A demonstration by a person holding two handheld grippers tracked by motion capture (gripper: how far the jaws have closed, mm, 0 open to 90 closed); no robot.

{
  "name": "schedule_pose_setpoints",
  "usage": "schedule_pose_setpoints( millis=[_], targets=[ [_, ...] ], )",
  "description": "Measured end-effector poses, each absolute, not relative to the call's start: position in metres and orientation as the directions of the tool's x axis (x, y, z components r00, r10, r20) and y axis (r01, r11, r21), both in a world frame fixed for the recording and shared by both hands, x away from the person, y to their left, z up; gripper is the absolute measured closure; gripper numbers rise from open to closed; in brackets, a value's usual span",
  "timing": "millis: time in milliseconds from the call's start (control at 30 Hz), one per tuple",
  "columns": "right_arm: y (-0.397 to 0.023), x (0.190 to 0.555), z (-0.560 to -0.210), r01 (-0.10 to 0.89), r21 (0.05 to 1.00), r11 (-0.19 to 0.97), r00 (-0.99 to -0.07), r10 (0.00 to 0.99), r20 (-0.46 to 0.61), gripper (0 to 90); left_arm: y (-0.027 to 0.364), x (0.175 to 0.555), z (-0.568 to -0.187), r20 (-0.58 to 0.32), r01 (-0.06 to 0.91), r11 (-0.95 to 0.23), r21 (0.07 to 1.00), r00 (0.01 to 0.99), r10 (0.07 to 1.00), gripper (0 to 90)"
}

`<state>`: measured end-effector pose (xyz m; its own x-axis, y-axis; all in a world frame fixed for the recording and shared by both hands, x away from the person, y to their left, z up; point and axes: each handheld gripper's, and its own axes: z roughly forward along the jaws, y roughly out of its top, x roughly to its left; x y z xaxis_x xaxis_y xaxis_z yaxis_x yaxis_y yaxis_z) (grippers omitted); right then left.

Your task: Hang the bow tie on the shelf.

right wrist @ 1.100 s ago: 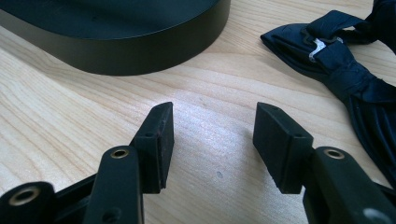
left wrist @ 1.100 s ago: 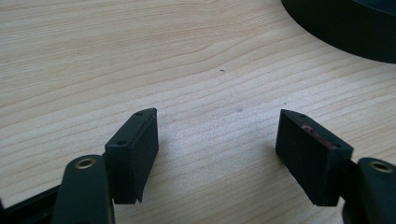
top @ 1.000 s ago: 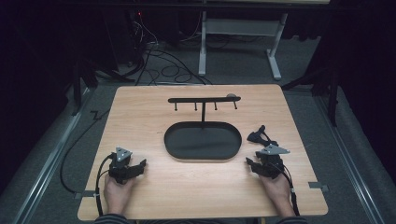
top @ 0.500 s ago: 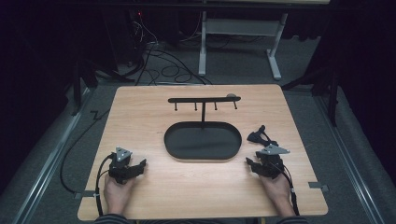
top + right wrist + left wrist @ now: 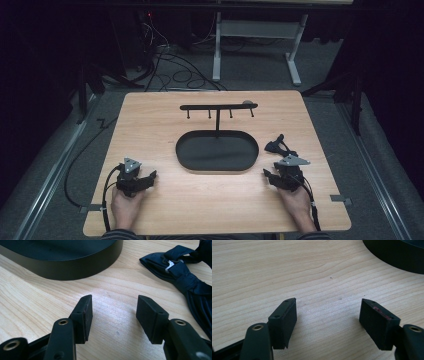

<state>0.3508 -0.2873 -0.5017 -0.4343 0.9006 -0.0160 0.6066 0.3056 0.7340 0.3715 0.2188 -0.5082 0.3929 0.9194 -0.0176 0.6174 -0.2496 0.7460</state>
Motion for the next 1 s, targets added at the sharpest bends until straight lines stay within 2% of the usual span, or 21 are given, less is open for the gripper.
schedule_pose_setpoints(
  millis=[1000],
  targets=[
    [-0.296,0.3438,-0.4928,0.6,0.757,0.258,-0.402,0.916,0.006,48.3,0.219,0.3715,-0.5081,-0.019,0.619,-0.25,0.745,0.394,0.919,30.7]
  ],
)
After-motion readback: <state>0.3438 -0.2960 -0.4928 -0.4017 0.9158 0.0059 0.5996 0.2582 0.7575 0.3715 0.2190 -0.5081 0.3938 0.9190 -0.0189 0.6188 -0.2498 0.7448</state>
